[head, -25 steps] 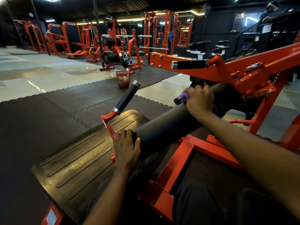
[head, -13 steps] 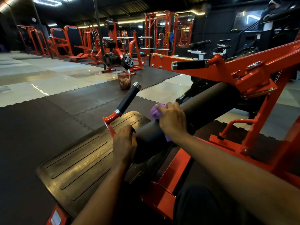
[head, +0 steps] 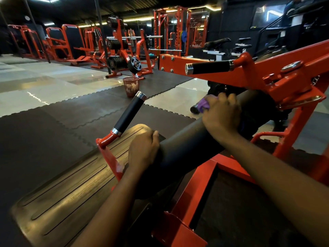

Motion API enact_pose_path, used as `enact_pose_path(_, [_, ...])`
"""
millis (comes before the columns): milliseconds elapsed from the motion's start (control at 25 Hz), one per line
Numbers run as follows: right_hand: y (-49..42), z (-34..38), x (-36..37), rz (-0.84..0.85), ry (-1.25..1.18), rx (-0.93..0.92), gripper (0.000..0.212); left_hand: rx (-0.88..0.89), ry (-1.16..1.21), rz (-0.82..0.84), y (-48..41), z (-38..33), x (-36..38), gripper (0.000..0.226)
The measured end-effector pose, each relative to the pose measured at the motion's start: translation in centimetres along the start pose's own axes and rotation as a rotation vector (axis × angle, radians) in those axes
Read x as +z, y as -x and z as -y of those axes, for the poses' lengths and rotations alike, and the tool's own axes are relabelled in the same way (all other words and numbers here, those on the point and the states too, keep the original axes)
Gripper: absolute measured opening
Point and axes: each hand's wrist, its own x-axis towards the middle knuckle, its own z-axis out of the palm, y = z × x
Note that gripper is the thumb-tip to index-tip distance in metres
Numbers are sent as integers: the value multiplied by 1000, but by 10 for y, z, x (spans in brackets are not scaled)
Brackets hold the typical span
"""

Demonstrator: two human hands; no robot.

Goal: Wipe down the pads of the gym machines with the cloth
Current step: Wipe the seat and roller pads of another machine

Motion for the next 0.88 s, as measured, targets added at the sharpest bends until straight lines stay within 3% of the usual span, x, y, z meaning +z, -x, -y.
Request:
enact_pose_path(80, [13, 19, 4, 31, -18, -106, 38, -15, -119, -4, -17, -5, 9, 42])
enact_pose_path(200, [17, 29, 7, 56, -222, -70, 43, -35, -158, 4, -27, -15, 15, 39])
enact_pose_path(400, [7, 19, -19, 139, -608, 37, 54, -52, 348, 88, -53, -72, -22, 18])
enact_pose_path(520, [-7, 21, -56, 270, -763, 108, 61, -9, 544, 326, -74, -120, -71, 28])
enact_pose_path(600, [-24, 27, -91, 344, -856, 148, 66, -42, 550, 448, -90, -150, -111, 23])
enact_pose_path(760, [-86, 47, -193, 568, -897, 182, 85, -22, 384, 535, -132, -206, -213, 19])
enact_pose_path(880, [-140, 64, -266, 689, -930, 143, 106, 105, 339, 522, -159, -248, -303, 26])
